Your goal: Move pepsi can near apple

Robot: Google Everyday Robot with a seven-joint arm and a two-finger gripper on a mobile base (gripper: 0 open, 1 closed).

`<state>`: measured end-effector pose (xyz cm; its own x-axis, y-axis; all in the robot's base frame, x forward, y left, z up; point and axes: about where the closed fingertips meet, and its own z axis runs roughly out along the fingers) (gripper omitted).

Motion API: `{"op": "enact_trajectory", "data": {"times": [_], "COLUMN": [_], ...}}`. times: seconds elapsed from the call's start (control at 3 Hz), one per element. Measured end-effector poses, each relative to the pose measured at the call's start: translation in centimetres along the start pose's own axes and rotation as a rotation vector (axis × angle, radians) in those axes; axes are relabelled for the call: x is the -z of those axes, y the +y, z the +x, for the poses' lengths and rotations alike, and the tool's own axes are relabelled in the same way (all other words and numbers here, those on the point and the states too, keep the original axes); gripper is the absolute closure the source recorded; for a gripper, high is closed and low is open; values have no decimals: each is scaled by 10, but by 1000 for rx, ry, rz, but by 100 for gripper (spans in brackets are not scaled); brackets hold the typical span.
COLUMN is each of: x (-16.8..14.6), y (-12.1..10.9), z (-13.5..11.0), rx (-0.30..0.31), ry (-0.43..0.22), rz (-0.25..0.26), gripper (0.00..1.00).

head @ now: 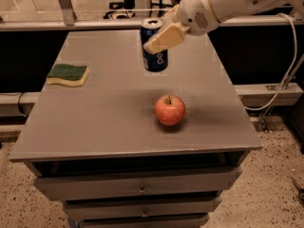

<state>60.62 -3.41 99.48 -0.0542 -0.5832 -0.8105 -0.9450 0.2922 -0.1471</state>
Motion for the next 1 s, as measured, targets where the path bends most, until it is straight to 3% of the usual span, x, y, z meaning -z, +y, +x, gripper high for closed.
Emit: {"op": "enact_trajectory", "data": {"times": [0.33, 1.0], "x": [29, 107], "y": [15, 23], "z": [16, 57], "rx": [4, 29], "ry": [-17, -43], "rz": [8, 53], "gripper": [100, 100]}}
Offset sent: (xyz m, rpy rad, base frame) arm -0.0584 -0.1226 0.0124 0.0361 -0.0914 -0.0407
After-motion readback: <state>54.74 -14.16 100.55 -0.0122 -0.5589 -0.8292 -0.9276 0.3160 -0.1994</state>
